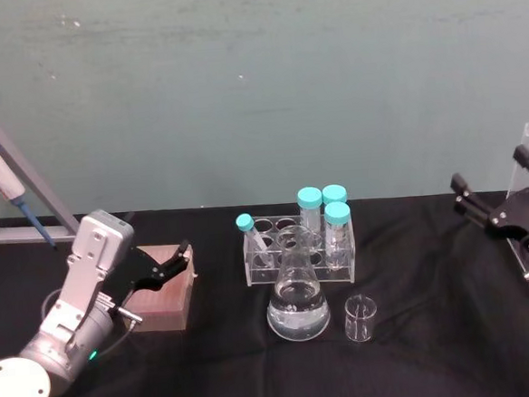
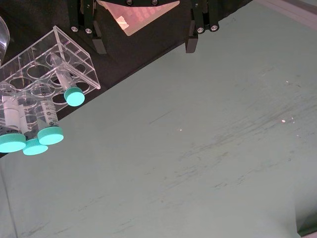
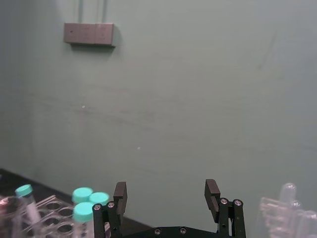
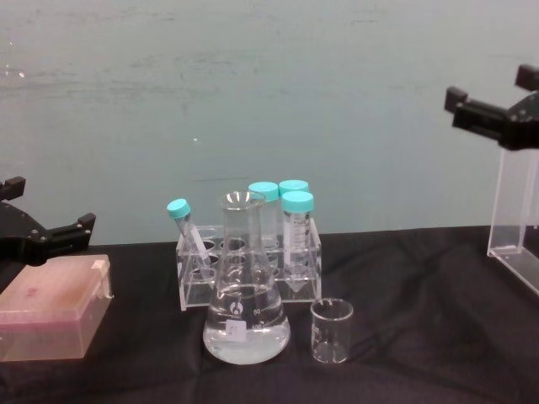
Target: Place the experimental apparatus aside using one hand.
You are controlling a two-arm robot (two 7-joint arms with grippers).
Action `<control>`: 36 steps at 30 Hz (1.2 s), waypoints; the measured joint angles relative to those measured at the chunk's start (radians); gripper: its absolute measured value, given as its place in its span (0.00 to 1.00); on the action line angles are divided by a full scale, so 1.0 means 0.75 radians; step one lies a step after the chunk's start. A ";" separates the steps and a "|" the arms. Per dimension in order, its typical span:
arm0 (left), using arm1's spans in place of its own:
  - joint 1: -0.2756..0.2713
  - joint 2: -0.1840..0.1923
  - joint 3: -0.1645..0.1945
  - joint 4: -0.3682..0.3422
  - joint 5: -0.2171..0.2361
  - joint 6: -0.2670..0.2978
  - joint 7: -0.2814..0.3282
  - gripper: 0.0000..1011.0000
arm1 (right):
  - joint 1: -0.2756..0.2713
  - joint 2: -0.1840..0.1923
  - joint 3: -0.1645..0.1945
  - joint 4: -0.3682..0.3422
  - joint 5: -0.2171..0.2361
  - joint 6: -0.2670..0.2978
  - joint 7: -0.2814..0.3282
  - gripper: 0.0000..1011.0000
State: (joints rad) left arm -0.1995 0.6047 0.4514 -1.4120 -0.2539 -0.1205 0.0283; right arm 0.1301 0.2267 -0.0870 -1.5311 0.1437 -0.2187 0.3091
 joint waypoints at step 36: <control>0.000 0.000 0.000 0.000 0.000 0.000 0.000 0.99 | -0.019 0.172 -0.198 0.022 0.187 0.110 0.180 0.99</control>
State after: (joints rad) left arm -0.1995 0.6047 0.4514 -1.4120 -0.2539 -0.1205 0.0283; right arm 0.1160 0.3559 -0.2356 -1.5146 0.2840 -0.1361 0.4442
